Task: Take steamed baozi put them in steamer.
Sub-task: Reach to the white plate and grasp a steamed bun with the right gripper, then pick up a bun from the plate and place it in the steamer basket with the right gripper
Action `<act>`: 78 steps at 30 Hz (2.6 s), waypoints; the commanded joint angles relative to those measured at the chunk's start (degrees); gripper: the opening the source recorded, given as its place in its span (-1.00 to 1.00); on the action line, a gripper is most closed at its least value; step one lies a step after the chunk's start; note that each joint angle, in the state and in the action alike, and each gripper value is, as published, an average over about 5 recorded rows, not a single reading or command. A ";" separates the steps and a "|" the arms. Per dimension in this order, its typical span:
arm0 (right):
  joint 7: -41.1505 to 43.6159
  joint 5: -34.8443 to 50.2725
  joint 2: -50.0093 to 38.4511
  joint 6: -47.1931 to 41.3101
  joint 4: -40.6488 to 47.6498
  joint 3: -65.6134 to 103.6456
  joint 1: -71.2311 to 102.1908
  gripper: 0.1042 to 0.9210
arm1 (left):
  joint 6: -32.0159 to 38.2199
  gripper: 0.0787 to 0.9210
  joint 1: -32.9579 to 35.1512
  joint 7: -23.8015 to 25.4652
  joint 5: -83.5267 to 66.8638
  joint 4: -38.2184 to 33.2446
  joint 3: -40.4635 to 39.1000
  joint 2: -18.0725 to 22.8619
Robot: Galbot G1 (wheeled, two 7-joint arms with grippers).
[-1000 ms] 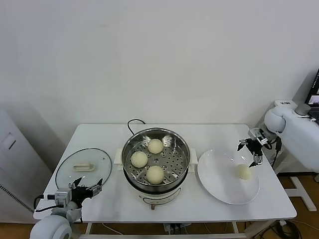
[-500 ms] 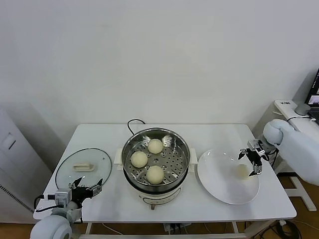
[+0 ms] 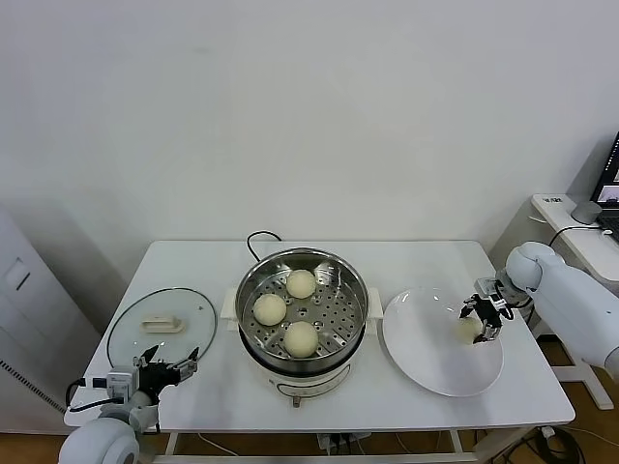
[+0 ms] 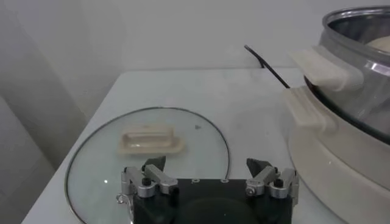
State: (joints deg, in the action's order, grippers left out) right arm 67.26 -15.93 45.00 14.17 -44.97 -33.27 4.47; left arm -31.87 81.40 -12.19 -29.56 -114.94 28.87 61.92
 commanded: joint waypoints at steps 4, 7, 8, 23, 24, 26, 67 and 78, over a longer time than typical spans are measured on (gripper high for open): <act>3.09 5.09 -1.93 -2.10 -2.35 -4.18 -3.94 -0.11 | -0.04 0.77 0.17 -0.07 0.01 -0.09 0.17 -0.06; 4.51 11.99 -5.06 -4.67 -6.37 -12.01 -10.17 -0.12 | -0.10 0.77 0.23 -0.15 0.15 -0.21 0.19 0.09; 5.04 14.66 -6.15 -5.78 -8.07 -15.22 -12.82 -0.12 | -0.12 0.77 0.23 -0.19 0.22 -0.25 0.19 0.15; 4.09 47.27 -5.12 -23.58 -27.09 -53.67 -54.00 -0.11 | -0.50 0.77 0.31 -0.53 1.59 -0.95 -0.32 1.28; 3.57 48.37 -4.04 -24.83 -27.78 -54.78 -55.37 -0.11 | -0.52 0.77 0.32 -0.54 1.68 -1.02 -0.42 1.33; 2.36 50.18 -1.86 -27.22 -28.97 -56.33 -57.55 -0.11 | -0.53 0.77 0.35 -0.54 1.83 -1.15 -0.59 1.38; -19.02 64.28 14.83 -45.47 -37.62 -58.25 -47.70 -0.11 | -0.03 0.77 0.99 -0.33 1.33 -1.48 0.61 1.35; -19.67 60.24 15.80 -45.09 -35.04 -56.10 -42.40 -0.11 | 0.08 0.77 0.93 -0.25 1.28 -1.03 0.77 1.42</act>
State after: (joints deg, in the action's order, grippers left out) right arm 48.58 46.54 60.20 -30.44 -81.09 -90.34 -42.32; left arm -31.85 82.37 -12.50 -28.26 -116.19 29.60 63.38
